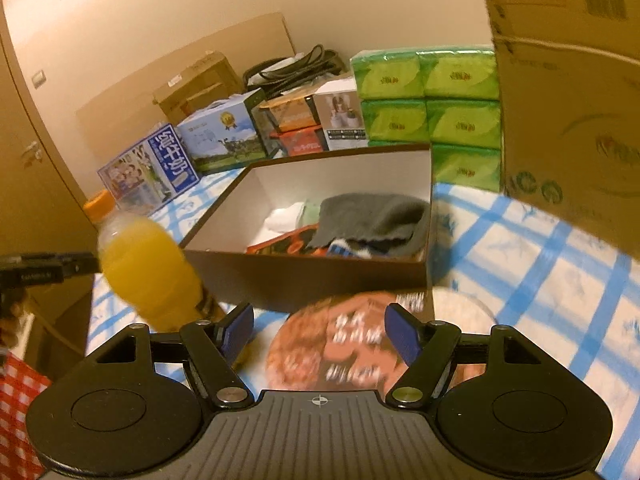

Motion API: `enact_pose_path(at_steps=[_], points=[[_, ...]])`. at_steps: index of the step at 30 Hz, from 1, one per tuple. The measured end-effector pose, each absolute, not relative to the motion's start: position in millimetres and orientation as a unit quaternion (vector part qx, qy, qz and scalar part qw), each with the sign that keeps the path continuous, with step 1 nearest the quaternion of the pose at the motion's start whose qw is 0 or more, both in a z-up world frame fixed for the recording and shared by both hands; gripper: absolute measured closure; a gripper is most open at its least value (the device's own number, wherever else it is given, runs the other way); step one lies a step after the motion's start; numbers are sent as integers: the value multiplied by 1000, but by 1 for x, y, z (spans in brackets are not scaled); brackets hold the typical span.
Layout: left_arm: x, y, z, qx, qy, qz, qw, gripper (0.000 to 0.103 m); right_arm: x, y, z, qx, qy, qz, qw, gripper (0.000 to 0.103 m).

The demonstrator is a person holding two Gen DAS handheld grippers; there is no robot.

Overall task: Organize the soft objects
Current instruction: 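Move both tools back to the remaining items on the table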

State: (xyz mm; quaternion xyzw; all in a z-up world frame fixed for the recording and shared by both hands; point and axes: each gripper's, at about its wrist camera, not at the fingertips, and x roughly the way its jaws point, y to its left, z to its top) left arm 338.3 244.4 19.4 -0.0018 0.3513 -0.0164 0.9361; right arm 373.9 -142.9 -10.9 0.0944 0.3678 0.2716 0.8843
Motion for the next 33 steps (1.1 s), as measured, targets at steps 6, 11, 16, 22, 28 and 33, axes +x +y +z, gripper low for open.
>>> enact_pose_path(at_steps=[6, 11, 16, 22, 28, 33], points=[[291, 221, 18, -29, 351, -26, 936, 59, 331, -153, -10, 108, 364, 262, 887, 30], [258, 195, 10, -30, 366, -23, 930, 52, 299, -162, -11, 123, 362, 251, 889, 29], [229, 172, 6, -26, 366, -31, 930, 52, 269, -167, -15, 134, 369, 242, 888, 29], [196, 157, 3, -26, 356, -16, 934, 48, 237, -171, -30, 148, 387, 233, 880, 29], [165, 150, -11, -57, 362, -2, 931, 48, 211, -172, -45, 138, 406, 223, 875, 29], [146, 145, -23, -65, 371, 4, 926, 47, 194, -169, -50, 120, 411, 228, 874, 29]])
